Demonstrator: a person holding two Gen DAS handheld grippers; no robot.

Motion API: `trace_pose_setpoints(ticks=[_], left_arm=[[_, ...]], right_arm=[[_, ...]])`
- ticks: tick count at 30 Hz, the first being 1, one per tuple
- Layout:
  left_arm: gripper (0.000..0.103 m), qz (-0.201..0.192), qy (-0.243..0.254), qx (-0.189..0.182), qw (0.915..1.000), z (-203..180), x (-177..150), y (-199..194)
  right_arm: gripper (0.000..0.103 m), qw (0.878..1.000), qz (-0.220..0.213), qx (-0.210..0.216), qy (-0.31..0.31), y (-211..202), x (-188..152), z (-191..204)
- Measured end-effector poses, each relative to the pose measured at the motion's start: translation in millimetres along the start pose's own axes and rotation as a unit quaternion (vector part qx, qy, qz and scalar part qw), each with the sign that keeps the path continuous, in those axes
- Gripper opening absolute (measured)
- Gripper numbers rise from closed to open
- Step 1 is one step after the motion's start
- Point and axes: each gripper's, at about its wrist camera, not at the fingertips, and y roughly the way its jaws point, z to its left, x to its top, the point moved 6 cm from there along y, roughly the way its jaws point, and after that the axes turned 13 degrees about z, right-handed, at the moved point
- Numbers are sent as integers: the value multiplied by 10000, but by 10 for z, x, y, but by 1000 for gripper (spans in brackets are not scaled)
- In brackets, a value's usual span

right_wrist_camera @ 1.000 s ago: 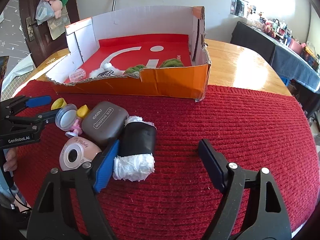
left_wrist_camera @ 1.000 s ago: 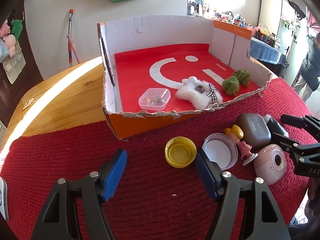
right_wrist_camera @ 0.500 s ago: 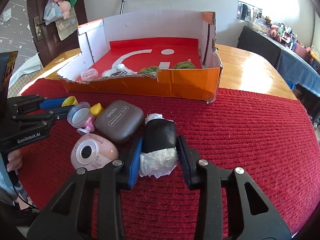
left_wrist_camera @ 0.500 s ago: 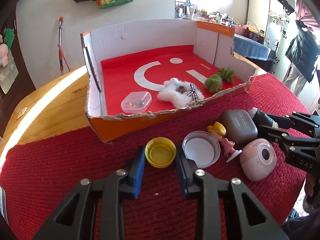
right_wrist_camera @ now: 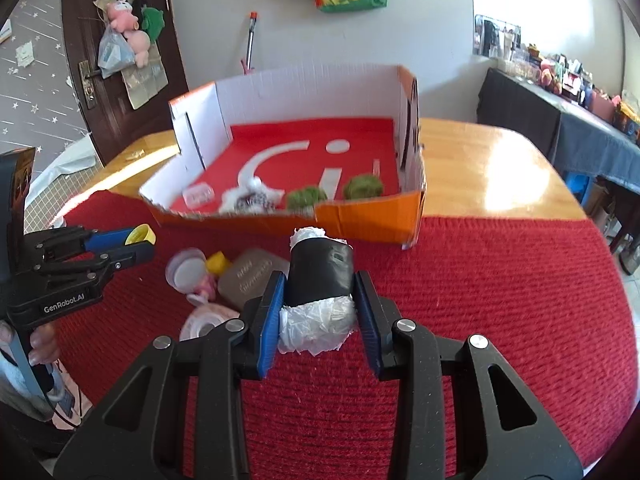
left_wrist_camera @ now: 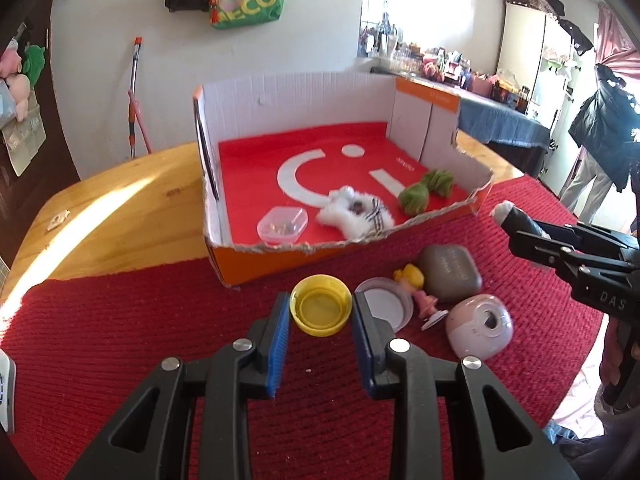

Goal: Organize objects
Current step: 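Carry the yellow cap with the left gripper while the right gripper carries the black roll into the box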

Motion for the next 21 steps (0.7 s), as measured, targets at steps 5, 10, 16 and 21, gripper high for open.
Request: trace_pose_setpoints(ticks=[5, 10, 16, 21], left_arm=[[31, -94, 18, 7, 10000, -19, 18, -85], [31, -93, 30, 1, 10000, -28, 19, -98], [31, -95, 23, -23, 9999, -35, 24, -120], [31, -146, 31, -79, 9999, -54, 118, -186]], right_arm=[[33, 10000, -32, 18, -26, -33, 46, 18], [33, 10000, -2, 27, -37, -6, 44, 27], [33, 10000, -13, 26, -34, -4, 43, 29], [33, 9999, -90, 81, -66, -71, 122, 43]])
